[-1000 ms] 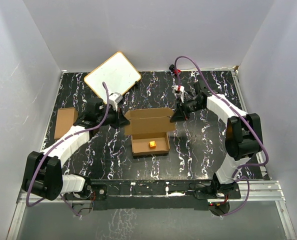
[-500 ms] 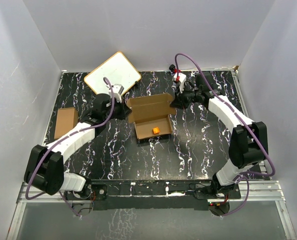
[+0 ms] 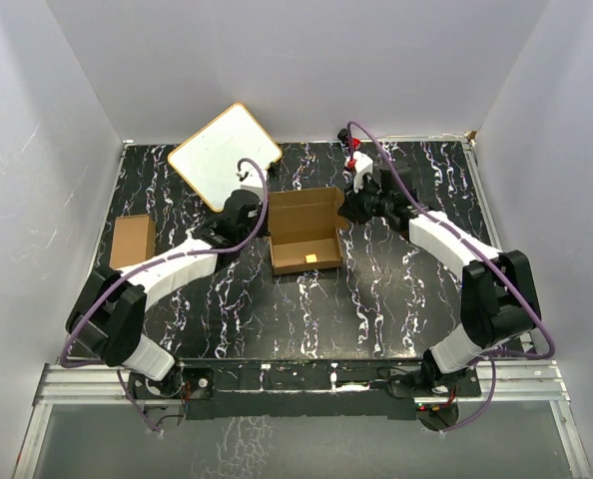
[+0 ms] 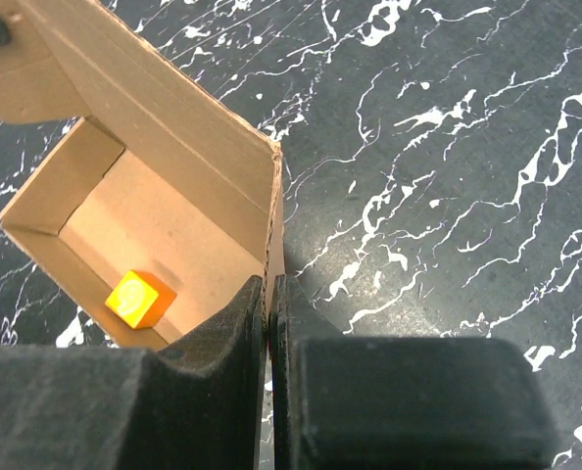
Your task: Fold the paper box
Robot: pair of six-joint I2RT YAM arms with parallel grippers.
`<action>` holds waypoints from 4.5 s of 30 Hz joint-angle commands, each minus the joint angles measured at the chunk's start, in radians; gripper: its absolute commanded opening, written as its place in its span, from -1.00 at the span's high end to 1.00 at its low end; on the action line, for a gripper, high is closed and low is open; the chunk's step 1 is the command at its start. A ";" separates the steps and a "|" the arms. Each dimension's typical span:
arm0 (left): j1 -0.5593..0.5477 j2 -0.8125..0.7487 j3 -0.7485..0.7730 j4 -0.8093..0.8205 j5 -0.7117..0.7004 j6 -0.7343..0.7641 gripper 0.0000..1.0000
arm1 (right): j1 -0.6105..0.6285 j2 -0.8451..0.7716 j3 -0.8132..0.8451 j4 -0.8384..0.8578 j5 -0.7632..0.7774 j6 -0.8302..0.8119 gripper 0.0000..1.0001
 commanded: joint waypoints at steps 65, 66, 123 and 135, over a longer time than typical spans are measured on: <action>-0.327 -0.028 -0.149 0.031 -0.441 -0.340 1.00 | 0.165 -0.302 -0.446 0.424 0.319 0.434 0.62; -0.328 -0.030 -0.152 0.032 -0.440 -0.338 1.00 | 0.165 -0.305 -0.448 0.414 0.321 0.421 0.61; -0.375 0.001 -0.149 -0.022 -0.499 -0.348 1.00 | -0.017 -0.478 -0.400 0.158 0.042 0.058 0.02; -0.382 0.007 -0.137 -0.038 -0.505 -0.347 1.00 | -0.109 -0.500 -0.319 -0.071 -0.218 -0.208 -0.14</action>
